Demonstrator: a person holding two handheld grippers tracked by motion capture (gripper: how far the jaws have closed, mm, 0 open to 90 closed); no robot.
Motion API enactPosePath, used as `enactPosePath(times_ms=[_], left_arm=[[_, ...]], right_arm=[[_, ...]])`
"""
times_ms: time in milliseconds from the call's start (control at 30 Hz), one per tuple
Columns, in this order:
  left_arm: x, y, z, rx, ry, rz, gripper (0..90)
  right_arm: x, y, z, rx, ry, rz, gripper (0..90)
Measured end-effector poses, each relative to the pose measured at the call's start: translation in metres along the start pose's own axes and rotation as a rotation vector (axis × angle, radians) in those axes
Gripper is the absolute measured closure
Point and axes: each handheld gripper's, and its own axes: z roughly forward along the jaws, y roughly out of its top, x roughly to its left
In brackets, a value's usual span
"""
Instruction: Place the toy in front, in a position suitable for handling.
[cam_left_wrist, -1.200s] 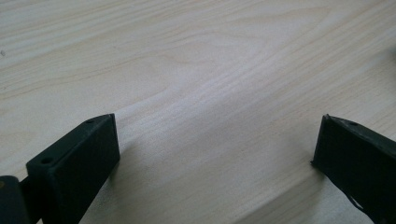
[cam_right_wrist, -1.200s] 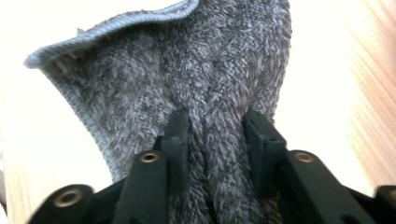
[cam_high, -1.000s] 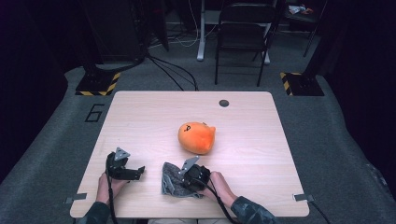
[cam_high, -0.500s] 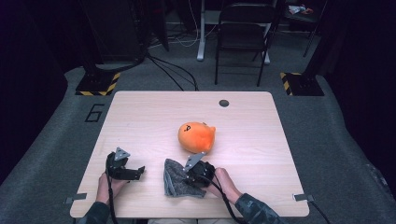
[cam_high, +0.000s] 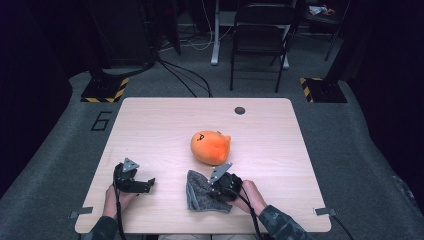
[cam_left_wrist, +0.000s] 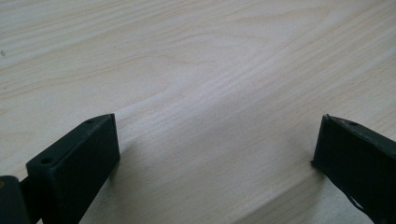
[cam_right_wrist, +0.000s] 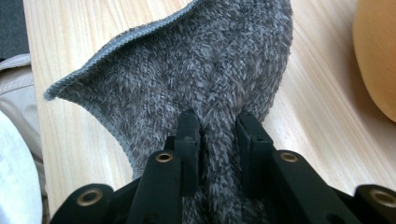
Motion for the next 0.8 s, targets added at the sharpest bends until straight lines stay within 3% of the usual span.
enactPosePath(times_ms=[400, 800], left_arm=[[0.0, 0.0, 0.0, 0.001, 0.0, 0.001, 0.0], [0.0, 0.0, 0.0, 0.001, 0.0, 0.001, 0.0]], right_arm=[[-0.003, -0.015, -0.012, 0.013, -0.017, 0.018, 72.7], [-0.009, -0.041, -0.032, 0.029, -0.058, 0.077, 72.3]])
